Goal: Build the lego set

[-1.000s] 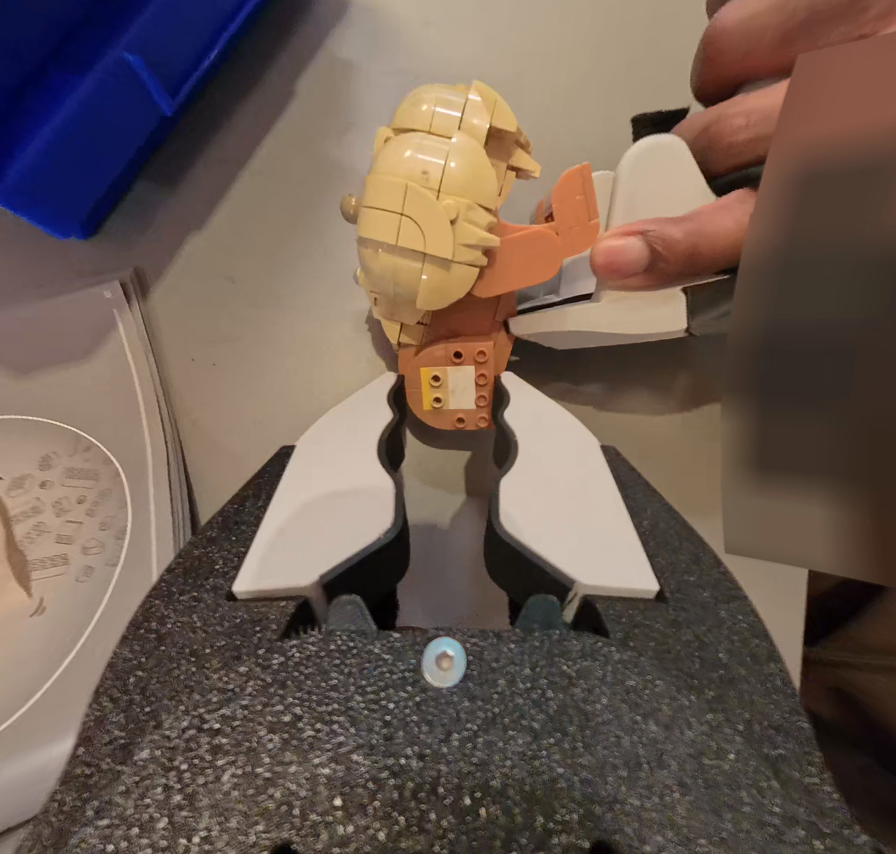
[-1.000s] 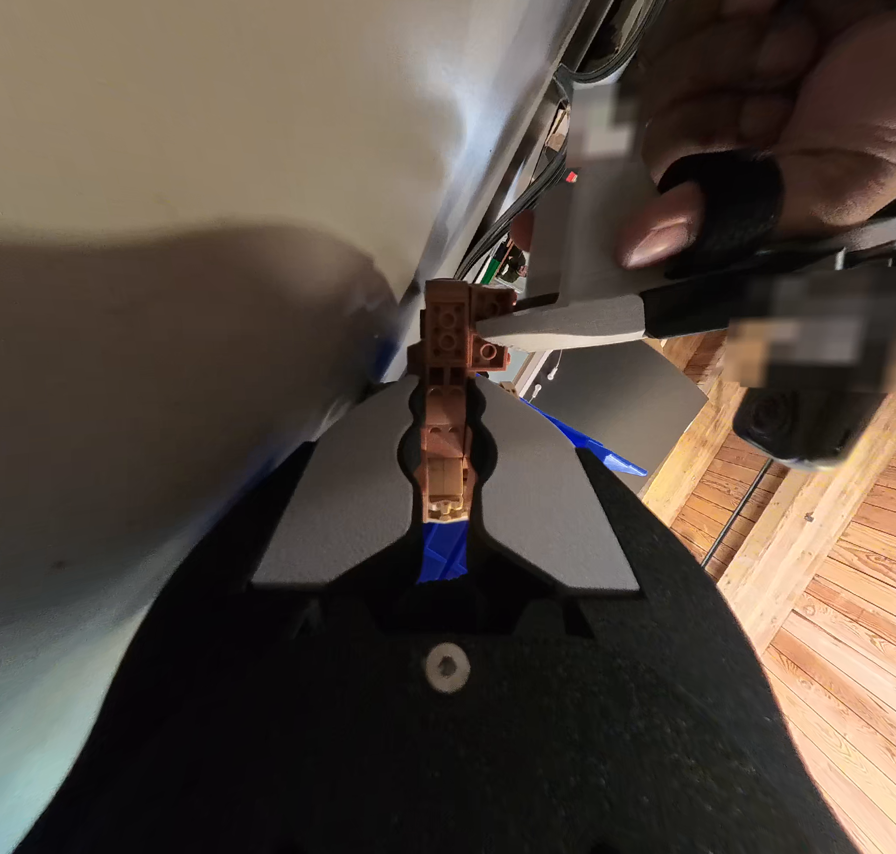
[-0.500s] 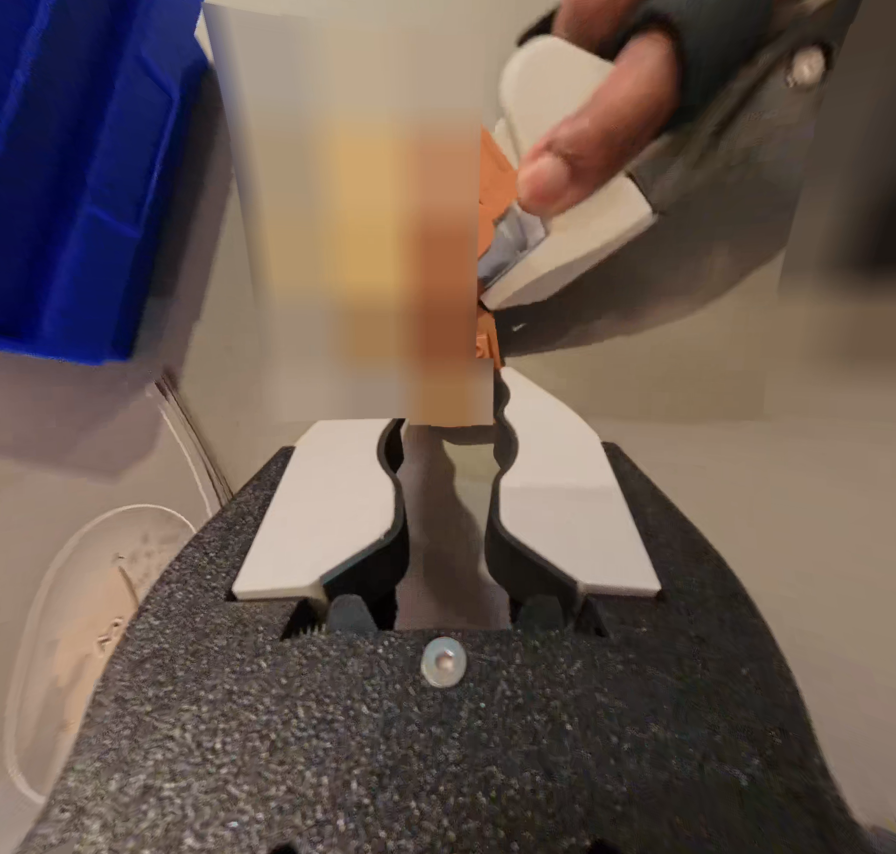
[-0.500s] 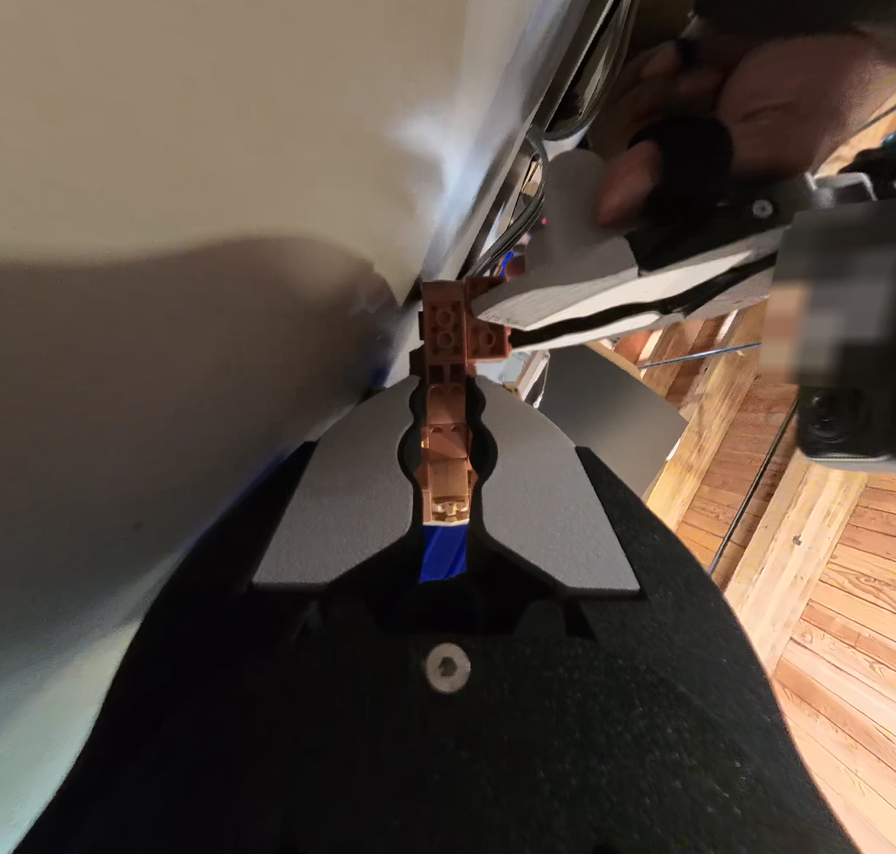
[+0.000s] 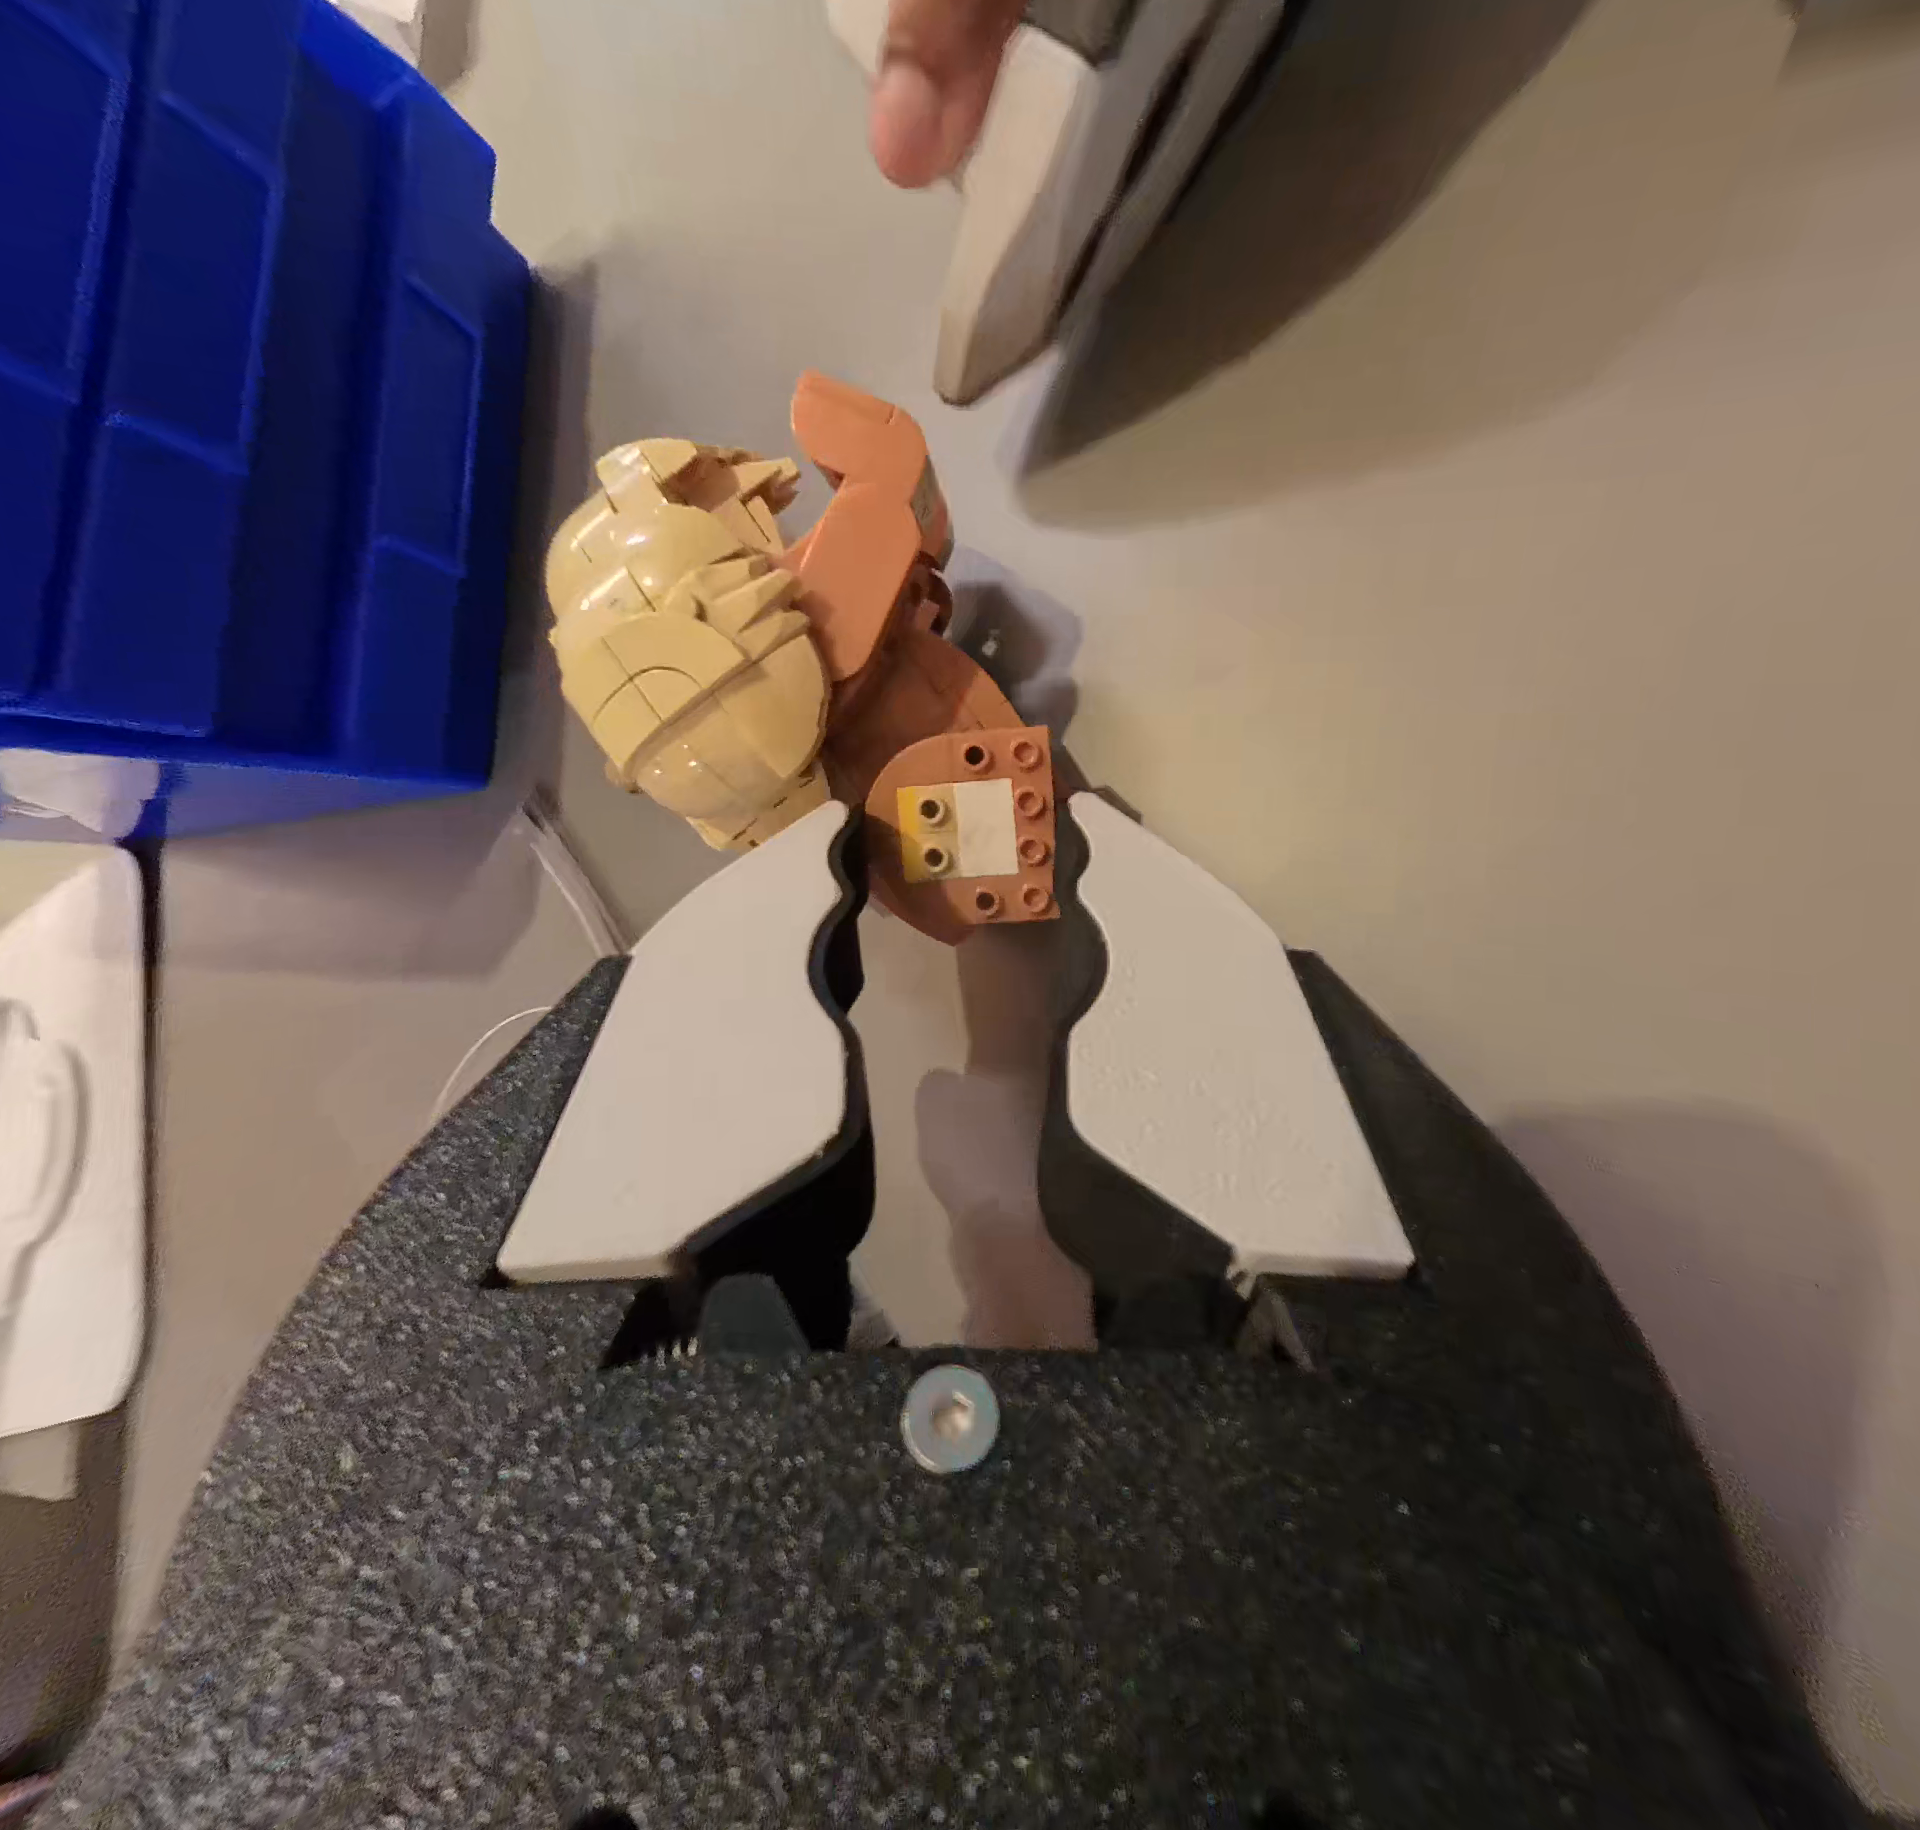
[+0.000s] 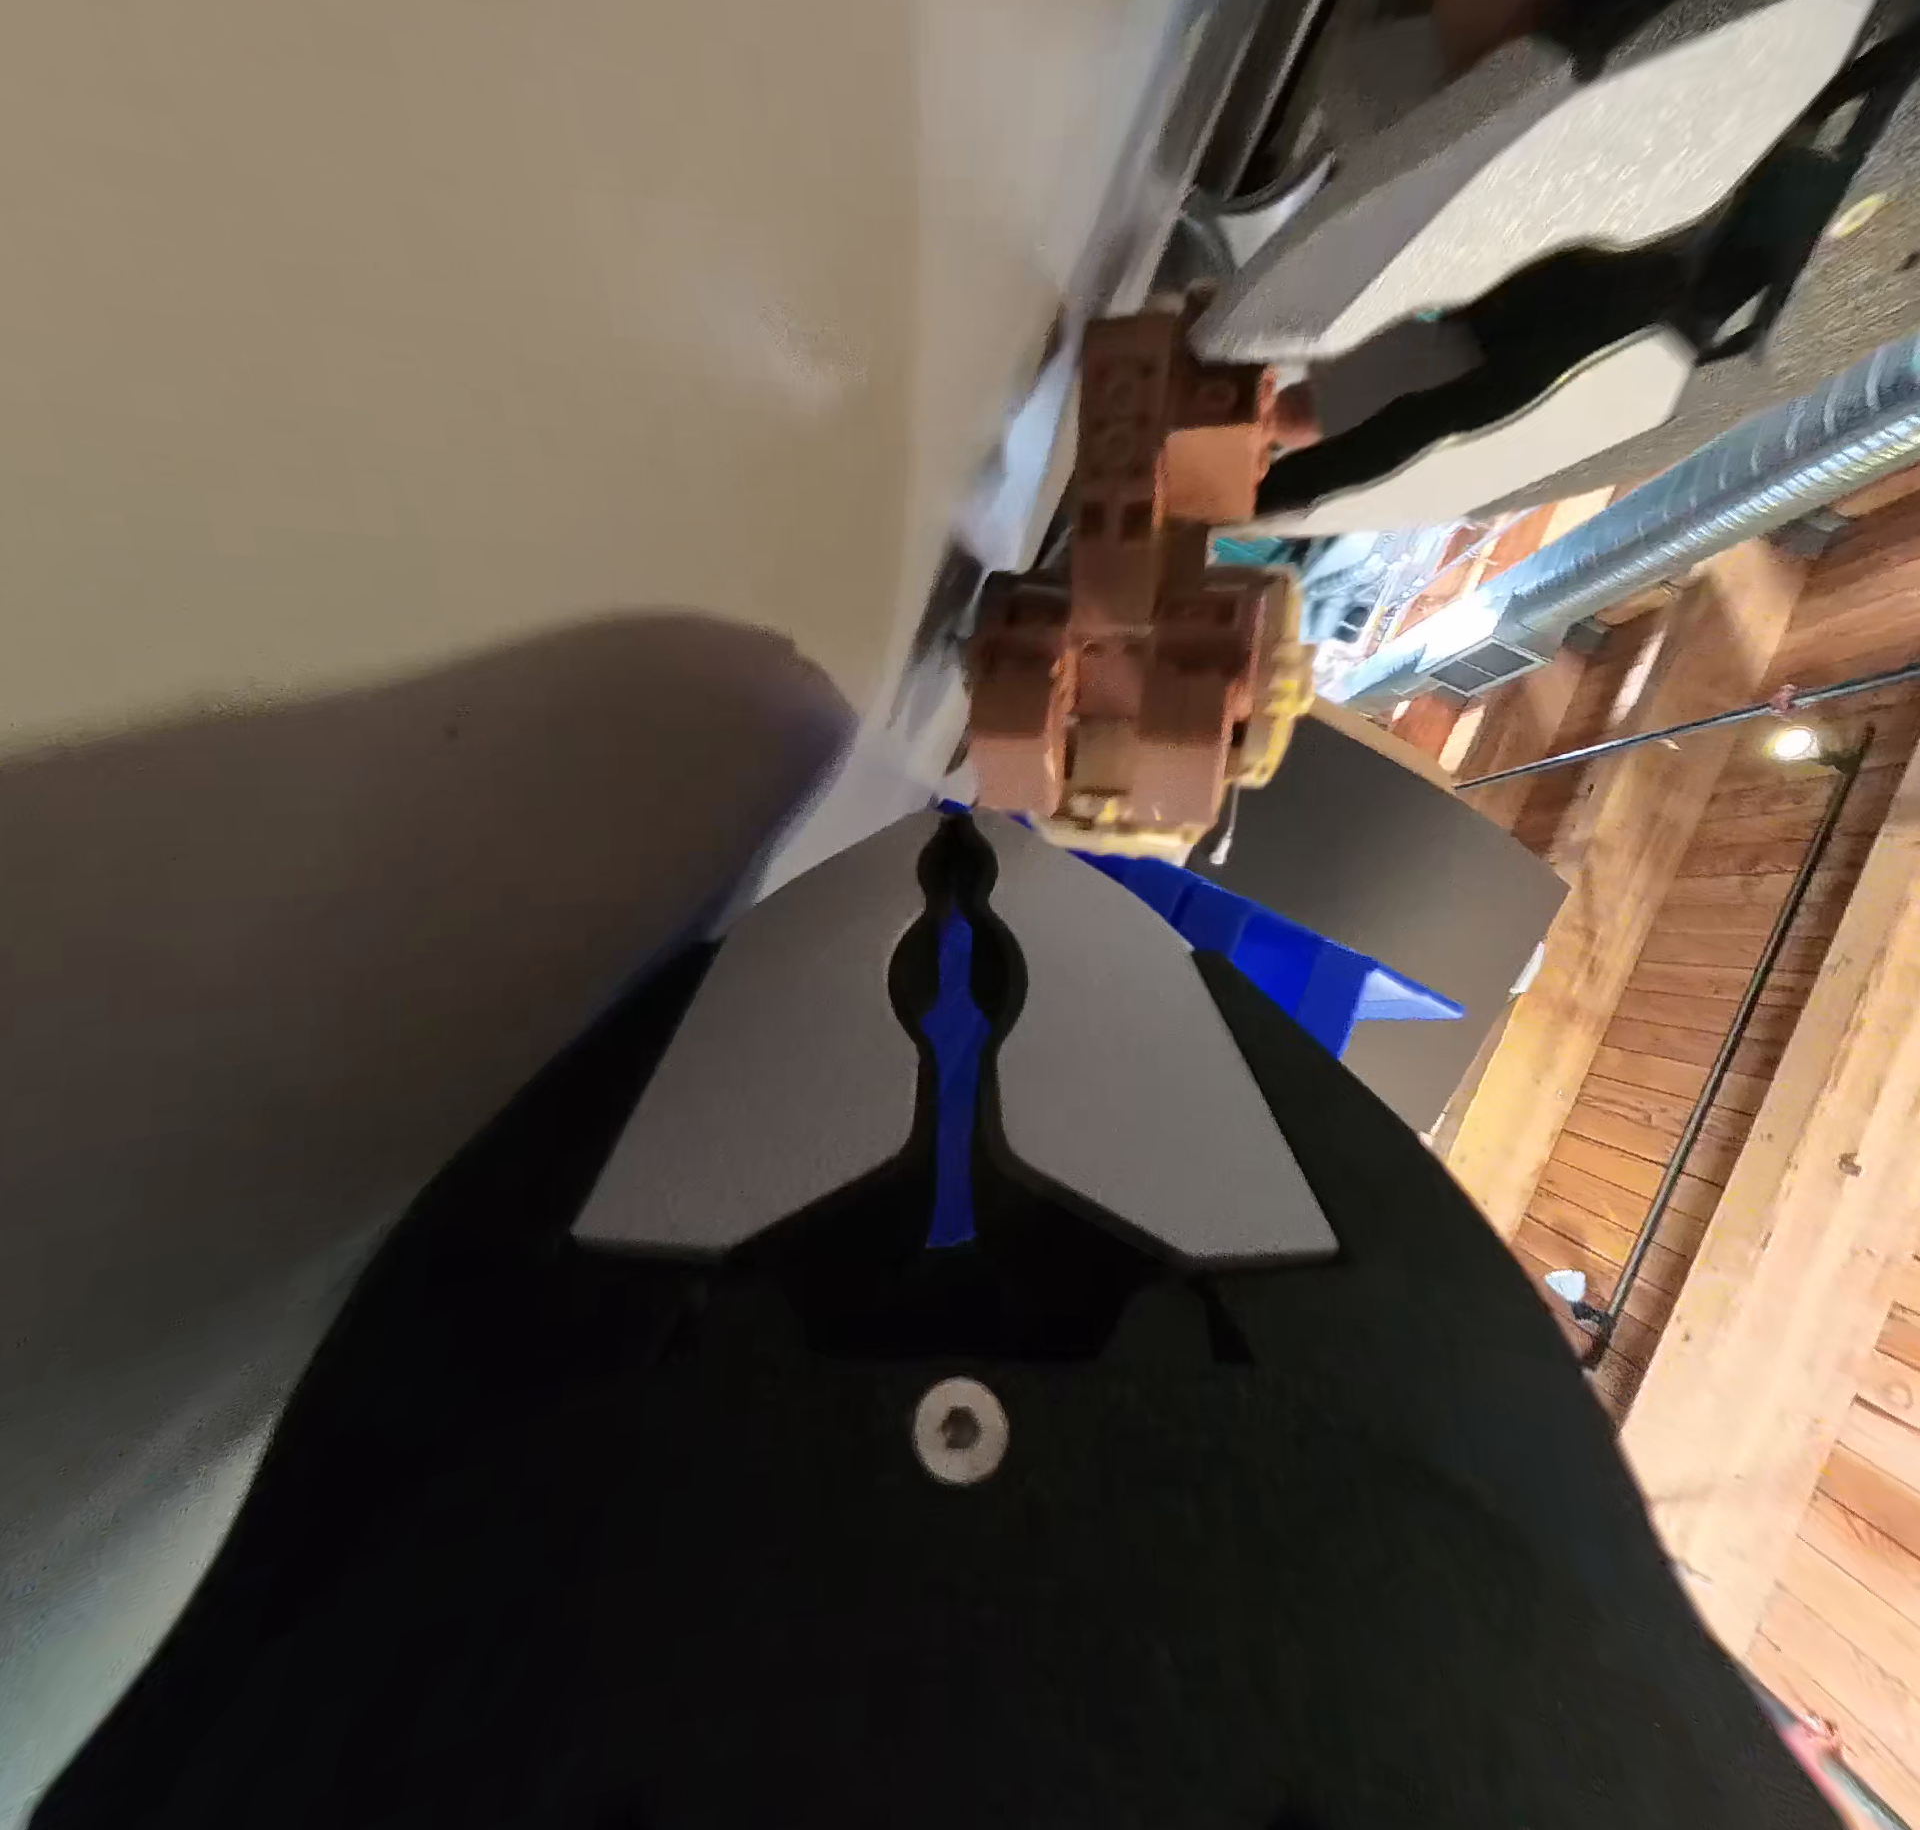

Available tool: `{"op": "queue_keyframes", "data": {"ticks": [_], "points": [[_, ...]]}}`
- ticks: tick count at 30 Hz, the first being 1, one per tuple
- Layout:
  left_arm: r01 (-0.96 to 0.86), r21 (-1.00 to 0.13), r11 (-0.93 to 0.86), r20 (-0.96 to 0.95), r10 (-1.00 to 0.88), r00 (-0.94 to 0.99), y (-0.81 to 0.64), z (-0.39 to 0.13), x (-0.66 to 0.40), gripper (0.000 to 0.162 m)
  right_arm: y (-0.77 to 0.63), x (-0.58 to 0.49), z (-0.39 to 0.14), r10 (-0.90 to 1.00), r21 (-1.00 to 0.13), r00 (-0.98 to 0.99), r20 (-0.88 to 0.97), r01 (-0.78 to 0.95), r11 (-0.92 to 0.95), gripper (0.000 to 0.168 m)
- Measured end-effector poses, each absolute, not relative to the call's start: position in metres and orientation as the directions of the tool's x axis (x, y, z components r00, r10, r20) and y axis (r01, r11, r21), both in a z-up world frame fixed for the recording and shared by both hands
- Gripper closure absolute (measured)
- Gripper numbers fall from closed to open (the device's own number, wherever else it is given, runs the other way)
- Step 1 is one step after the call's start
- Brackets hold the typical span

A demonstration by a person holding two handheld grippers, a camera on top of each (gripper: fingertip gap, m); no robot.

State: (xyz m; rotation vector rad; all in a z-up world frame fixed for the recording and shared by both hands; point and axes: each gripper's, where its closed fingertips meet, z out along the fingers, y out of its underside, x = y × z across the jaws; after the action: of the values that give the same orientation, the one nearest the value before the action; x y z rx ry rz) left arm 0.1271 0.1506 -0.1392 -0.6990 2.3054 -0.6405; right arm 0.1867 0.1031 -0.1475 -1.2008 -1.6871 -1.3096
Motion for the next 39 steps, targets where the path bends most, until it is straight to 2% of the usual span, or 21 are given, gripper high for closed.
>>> {"op": "queue_keyframes", "data": {"ticks": [1,4,10,12,14,15,16,18,22,25,28,32,39], "points": [[-0.330,-0.631,0.702,-0.391,-0.656,-0.646,0.146,-0.137,0.130,0.128,0.103,0.181,-0.143,0.228,0.326,-0.335,0.914,0.942,0.075,0.168],[-0.403,-0.718,0.568,-0.256,-0.754,-0.605,0.135,-0.130,0.139,0.128,0.102,0.167,-0.129,0.181,0.205,-0.215,0.960,0.976,0.073,0.168],[-0.515,-0.828,0.221,0.007,-0.915,-0.403,0.132,-0.119,0.156,0.127,0.103,0.186,-0.122,0.262,-0.152,0.184,0.947,0.979,-0.138,0.159],[-0.525,-0.848,0.077,0.111,-0.941,-0.319,0.133,-0.117,0.158,0.128,0.099,0.187,-0.120,0.266,-0.329,0.370,0.890,0.926,-0.187,0.159],[-0.529,-0.844,-0.088,0.242,-0.943,-0.229,0.132,-0.116,0.158,0.128,0.093,0.177,-0.128,0.306,-0.557,0.593,0.744,0.805,-0.206,0.157],[-0.522,-0.837,-0.166,0.304,-0.934,-0.190,0.130,-0.115,0.157,0.128,0.089,0.174,-0.134,0.330,-0.620,0.661,0.674,0.749,-0.233,0.153],[-0.509,-0.827,-0.239,0.363,-0.918,-0.158,0.128,-0.115,0.157,0.128,0.087,0.174,-0.140,0.334,-0.636,0.686,0.646,0.726,-0.261,0.146],[-0.490,-0.810,-0.323,0.433,-0.892,-0.129,0.121,-0.116,0.155,0.128,0.086,0.178,-0.136,0.289,-0.594,0.648,0.705,0.762,-0.260,0.136],[-0.472,-0.795,-0.382,0.495,-0.858,-0.139,0.108,-0.114,0.154,0.128,0.087,0.171,-0.113,0.217,-0.522,0.540,0.813,0.842,-0.137,0.132],[-0.509,-0.793,-0.335,0.487,-0.851,-0.199,0.096,-0.116,0.151,0.128,0.088,0.166,-0.112,0.215,-0.313,0.321,0.922,0.947,-0.072,0.132],[-0.538,-0.799,-0.270,0.467,-0.841,-0.271,0.084,-0.117,0.148,0.128,0.092,0.169,-0.121,0.256,-0.120,0.135,0.957,0.990,-0.073,0.131],[-0.560,-0.814,-0.153,0.380,-0.870,-0.315,0.077,-0.123,0.144,0.128,0.092,0.159,-0.123,0.269,-0.004,0.003,0.963,1.000,0.001,0.136],[-0.598,-0.801,0.010,0.221,-0.924,-0.311,0.078,-0.136,0.142,0.128,0.093,0.158,-0.132,0.249,0.170,-0.167,0.954,0.985,0.009,0.136]]}}
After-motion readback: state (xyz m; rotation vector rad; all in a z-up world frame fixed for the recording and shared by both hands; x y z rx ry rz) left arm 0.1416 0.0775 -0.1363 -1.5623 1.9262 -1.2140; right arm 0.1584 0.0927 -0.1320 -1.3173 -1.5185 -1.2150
